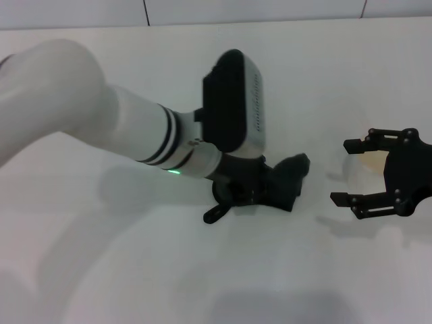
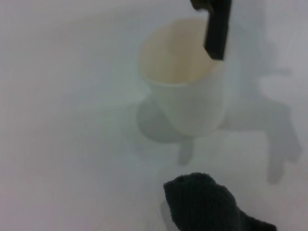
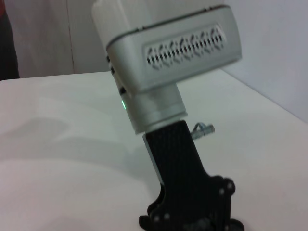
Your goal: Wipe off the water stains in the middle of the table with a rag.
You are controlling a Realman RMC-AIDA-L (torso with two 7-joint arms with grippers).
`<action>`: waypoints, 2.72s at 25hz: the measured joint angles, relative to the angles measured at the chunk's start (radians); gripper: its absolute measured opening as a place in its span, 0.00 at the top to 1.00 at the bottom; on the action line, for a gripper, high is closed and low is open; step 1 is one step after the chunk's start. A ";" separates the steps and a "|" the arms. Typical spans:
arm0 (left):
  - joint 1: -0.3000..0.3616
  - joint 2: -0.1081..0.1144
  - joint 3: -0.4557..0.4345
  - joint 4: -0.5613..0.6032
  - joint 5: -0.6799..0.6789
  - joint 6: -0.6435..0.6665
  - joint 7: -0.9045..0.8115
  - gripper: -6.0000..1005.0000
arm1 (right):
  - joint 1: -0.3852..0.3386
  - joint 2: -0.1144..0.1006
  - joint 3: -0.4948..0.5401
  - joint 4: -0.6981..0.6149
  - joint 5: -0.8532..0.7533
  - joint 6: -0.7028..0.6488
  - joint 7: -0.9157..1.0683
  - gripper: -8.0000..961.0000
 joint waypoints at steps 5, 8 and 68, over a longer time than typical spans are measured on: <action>0.057 0.004 -0.083 0.055 0.007 0.048 0.015 0.88 | -0.002 0.000 0.005 0.000 0.001 0.000 0.000 0.11; 0.086 0.005 -0.115 0.070 0.008 0.066 0.033 0.88 | -0.002 0.000 0.006 0.000 0.002 0.002 0.000 0.11; 0.349 0.012 -0.928 0.211 -0.110 0.796 0.218 0.22 | 0.010 0.000 0.009 0.019 0.012 0.022 0.003 0.11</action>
